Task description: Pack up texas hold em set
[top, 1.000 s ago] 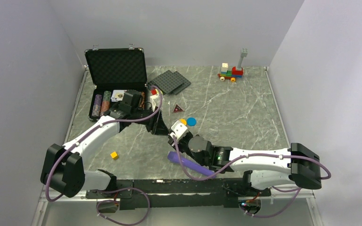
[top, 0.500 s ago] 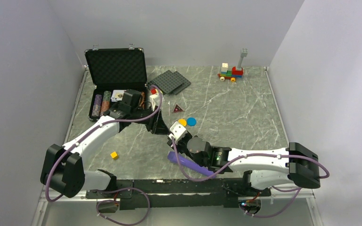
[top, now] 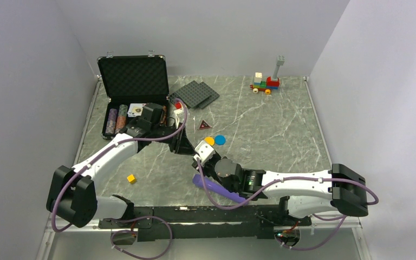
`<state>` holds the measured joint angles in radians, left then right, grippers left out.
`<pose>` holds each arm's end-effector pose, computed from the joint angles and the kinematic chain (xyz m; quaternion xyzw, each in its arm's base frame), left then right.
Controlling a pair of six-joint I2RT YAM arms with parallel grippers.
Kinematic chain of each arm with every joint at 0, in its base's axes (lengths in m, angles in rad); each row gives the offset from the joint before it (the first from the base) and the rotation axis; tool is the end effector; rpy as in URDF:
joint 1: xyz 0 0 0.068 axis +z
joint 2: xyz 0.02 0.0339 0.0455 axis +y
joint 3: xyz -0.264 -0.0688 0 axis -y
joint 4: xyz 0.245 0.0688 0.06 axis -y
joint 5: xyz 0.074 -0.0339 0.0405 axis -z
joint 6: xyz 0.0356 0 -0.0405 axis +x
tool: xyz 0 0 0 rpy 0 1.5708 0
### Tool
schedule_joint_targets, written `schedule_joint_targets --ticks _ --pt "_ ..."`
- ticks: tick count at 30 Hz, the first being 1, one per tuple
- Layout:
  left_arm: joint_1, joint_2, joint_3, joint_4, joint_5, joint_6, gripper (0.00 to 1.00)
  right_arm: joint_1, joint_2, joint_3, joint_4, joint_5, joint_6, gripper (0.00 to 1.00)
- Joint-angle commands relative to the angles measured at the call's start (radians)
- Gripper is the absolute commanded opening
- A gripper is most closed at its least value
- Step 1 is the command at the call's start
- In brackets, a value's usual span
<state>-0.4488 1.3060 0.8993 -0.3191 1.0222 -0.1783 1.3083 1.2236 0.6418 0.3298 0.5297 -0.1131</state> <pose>0.2291 -0.1440 0.2650 0.3060 0.7612 -0.5347 0.2026 0.0872 0.2554 0.2511 -0.3761 0.6828 0.1617 0.6052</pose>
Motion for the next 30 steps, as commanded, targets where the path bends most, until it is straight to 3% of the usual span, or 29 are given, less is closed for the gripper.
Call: schedule_joint_targets --ticks 1,4,6,10,14,15,24,27,30 --pt "-0.018 0.003 0.021 -0.001 0.057 0.042 0.13 0.006 -0.019 0.014 0.087 0.050 0.002 0.00" --pt "-0.025 0.003 0.025 -0.013 0.063 0.057 0.00 0.006 -0.022 0.010 0.088 0.070 0.005 0.00" --pt "-0.027 -0.001 0.027 -0.018 0.056 0.064 0.00 0.006 -0.029 0.005 0.094 0.079 0.008 0.04" --pt "-0.027 -0.028 0.040 -0.048 -0.003 0.098 0.00 0.005 -0.046 -0.017 0.114 0.106 0.016 0.53" --pt "-0.008 -0.075 0.052 -0.080 -0.139 0.133 0.00 0.006 -0.066 -0.032 0.121 0.115 0.016 0.88" --pt "0.010 -0.083 0.053 -0.079 -0.152 0.134 0.00 0.006 -0.067 -0.032 0.117 0.115 0.017 0.92" --pt "0.249 -0.099 0.142 -0.056 -0.439 0.251 0.00 0.005 -0.111 -0.122 0.215 0.093 0.018 0.98" --pt "0.297 -0.036 0.224 -0.076 -0.542 0.356 0.00 0.006 -0.126 -0.155 0.260 0.076 0.014 0.98" --pt "0.400 0.057 0.313 -0.097 -0.575 0.368 0.00 0.007 -0.154 -0.180 0.290 0.052 0.025 0.98"
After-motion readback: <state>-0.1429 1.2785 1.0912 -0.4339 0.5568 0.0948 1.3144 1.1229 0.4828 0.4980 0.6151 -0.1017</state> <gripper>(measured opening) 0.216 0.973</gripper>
